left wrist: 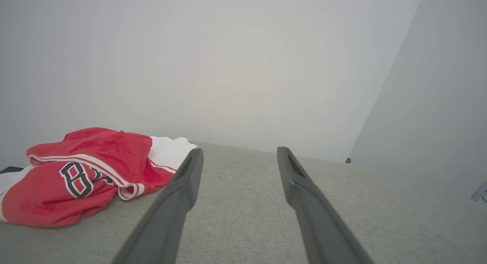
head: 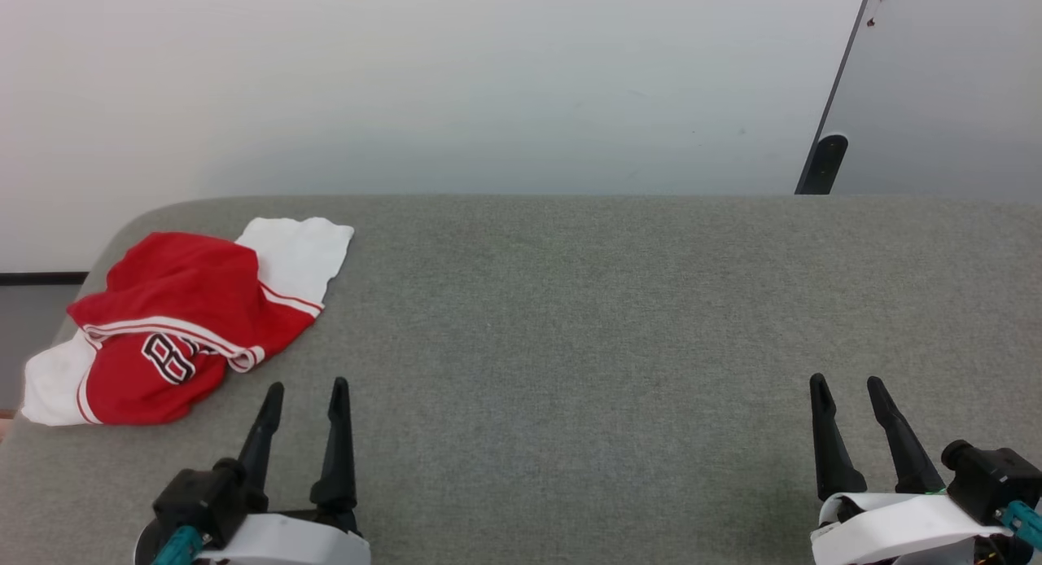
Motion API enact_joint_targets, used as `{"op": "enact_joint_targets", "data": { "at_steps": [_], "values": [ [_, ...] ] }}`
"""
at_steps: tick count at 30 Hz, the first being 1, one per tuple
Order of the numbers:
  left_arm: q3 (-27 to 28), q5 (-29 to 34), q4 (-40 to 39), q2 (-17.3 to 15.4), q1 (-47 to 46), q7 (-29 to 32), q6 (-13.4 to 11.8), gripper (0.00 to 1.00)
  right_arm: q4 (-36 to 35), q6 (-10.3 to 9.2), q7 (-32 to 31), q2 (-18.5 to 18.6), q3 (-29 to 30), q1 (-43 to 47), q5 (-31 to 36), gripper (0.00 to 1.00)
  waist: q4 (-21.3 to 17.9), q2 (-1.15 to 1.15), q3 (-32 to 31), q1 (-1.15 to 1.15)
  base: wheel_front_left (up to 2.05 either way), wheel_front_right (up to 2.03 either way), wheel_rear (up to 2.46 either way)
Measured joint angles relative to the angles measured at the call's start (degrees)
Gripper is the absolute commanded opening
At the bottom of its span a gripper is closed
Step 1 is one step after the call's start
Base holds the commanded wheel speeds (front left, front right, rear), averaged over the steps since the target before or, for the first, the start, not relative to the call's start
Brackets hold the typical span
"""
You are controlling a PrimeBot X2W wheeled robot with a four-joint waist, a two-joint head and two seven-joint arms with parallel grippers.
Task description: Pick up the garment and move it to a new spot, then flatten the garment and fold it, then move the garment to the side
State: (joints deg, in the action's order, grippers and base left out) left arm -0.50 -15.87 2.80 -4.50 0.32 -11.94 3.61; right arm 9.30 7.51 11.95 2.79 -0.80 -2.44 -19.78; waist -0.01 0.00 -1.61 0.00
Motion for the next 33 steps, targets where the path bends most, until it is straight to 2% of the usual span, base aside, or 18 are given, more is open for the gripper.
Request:
{"op": "enact_joint_targets", "data": {
  "at_steps": [9,16,23,33],
  "values": [
    [-0.01,4.15,-0.12,0.22,0.08,-0.99,0.43,1.0,-0.43,0.0,1.02,0.02,-0.25,0.44,4.37,1.0,0.32,0.0,-0.27,0.0,0.0,0.0,0.0],
    [0.77,7.31,0.69,0.25,-0.02,-1.76,0.48,1.0,-0.55,0.0,1.77,0.04,-0.73,1.1,7.6,1.0,2.19,0.0,-0.71,0.0,0.0,0.0,0.0],
    [2.9,10.31,1.15,0.0,0.01,-2.6,-0.46,1.0,-0.45,0.0,2.47,0.05,-2.97,1.53,10.24,1.0,5.93,0.0,-1.55,0.0,0.0,0.0,0.0],
    [5.19,12.4,0.68,-0.48,2.27,-3.21,-1.69,1.0,0.19,0.0,3.03,0.08,-7.54,1.77,12.14,1.0,13.5,0.0,-3.36,0.0,0.0,0.0,0.0]
  ]
}}
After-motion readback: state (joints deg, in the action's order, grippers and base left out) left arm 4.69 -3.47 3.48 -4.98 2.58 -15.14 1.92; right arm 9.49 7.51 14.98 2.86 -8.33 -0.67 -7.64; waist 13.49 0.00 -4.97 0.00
